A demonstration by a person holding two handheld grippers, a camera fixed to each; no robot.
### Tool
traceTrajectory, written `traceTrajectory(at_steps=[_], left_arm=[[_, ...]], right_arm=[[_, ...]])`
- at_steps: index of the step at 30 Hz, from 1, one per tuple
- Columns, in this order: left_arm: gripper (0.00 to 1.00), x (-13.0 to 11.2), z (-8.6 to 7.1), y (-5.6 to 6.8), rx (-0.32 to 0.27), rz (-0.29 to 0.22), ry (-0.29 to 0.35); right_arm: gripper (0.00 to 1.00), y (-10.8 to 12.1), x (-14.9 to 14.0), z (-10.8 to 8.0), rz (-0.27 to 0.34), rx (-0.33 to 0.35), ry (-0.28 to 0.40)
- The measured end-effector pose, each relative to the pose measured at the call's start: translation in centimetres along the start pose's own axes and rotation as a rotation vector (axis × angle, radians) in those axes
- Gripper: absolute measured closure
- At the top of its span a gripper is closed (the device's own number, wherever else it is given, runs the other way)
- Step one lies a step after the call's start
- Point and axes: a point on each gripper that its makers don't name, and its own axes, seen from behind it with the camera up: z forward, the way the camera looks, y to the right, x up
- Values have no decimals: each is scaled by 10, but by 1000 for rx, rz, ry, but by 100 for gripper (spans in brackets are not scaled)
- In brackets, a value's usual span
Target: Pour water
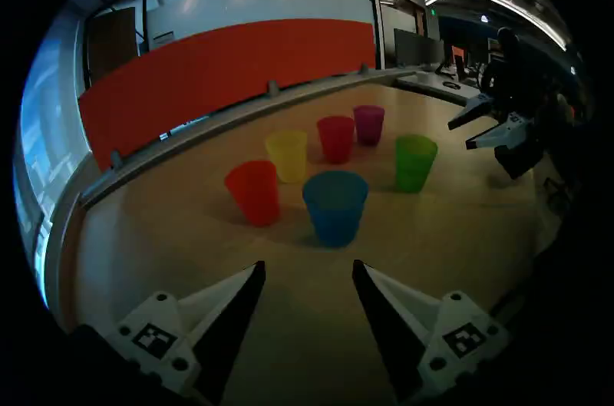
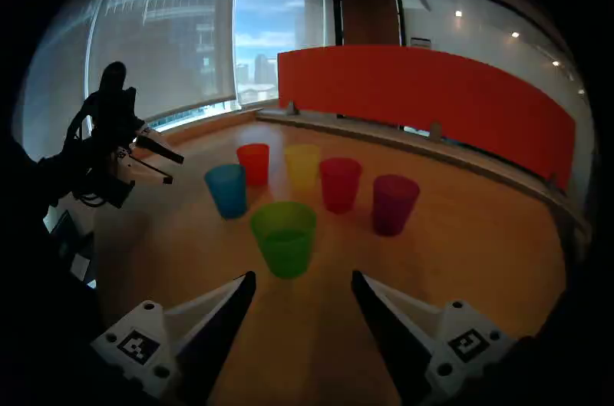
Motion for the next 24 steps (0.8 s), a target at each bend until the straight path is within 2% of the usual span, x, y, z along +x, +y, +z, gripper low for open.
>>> traceTrajectory(at_steps=[10, 15, 20, 24], left_arm=[[16, 30, -39, -29, 143, -38, 171], [16, 46, -56, -45, 216, -64, 256], [16, 65, -75, -64, 316, -89, 347], [16, 77, -86, -75, 387, -114, 420]], right_arm=[[4, 21, 30, -27, 45, -127, 144], [3, 37, 46, -35, 59, -204, 212], [3, 56, 63, -42, 77, -291, 289], [3, 76, 77, -49, 100, -374, 361]])
